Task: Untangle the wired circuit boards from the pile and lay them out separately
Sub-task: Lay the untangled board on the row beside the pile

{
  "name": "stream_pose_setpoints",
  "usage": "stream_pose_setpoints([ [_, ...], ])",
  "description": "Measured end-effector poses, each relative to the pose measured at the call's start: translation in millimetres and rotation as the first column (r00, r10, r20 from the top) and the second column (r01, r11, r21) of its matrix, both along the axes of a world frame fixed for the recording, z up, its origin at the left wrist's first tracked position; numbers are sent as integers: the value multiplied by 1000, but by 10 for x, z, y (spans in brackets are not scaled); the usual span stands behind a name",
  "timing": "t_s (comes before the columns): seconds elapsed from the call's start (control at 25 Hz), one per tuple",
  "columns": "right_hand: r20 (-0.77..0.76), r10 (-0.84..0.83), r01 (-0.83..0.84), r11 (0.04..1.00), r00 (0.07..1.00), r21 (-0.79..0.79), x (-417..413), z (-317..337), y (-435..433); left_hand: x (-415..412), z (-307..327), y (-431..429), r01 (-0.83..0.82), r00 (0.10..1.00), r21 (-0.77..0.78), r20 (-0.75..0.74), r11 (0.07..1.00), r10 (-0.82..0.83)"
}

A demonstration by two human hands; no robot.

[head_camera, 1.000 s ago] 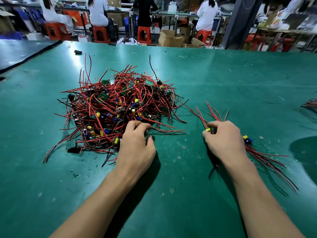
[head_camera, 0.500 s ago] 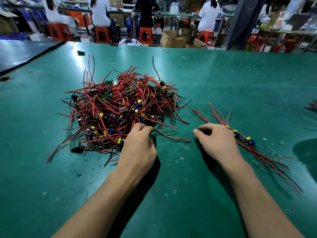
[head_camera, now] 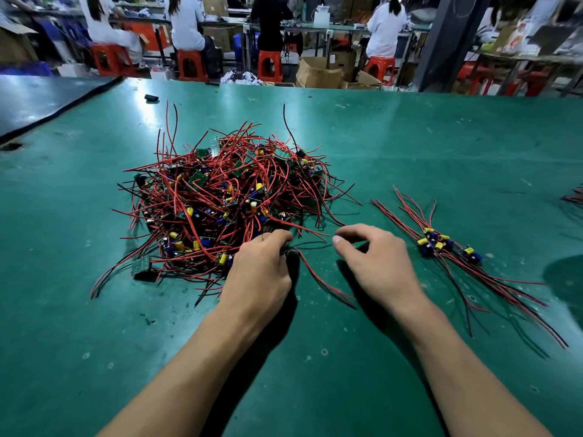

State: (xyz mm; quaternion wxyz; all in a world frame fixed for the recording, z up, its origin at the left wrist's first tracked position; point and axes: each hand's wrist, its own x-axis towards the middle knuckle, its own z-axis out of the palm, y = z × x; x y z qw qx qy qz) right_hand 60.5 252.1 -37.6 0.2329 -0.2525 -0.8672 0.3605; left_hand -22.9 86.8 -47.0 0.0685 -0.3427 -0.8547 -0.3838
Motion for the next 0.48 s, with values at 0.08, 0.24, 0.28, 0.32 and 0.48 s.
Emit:
stream_pose_setpoints([
  [0.08,-14,47,-47,999,999,-12,-1,-17,-35,21,6,-2,65,998,4,-8,998,-65],
  [0.24,-36,55,-56,998,998,-37,1,-5,-2,99,31,15,186,982,-3,-32,983,-186],
  [0.28,-34,54,-55,998,998,-42,2,-2,9,114,29,18,188,981,-7,-41,982,-189],
  [0.32,-28,54,-55,997,998,-50,4,-2,19,117,21,24,171,983,-15,-66,985,-171],
  [0.48,-4,60,-60,993,998,-99,8,-1,61,43,-27,10,3,994,-138,-108,990,-18],
])
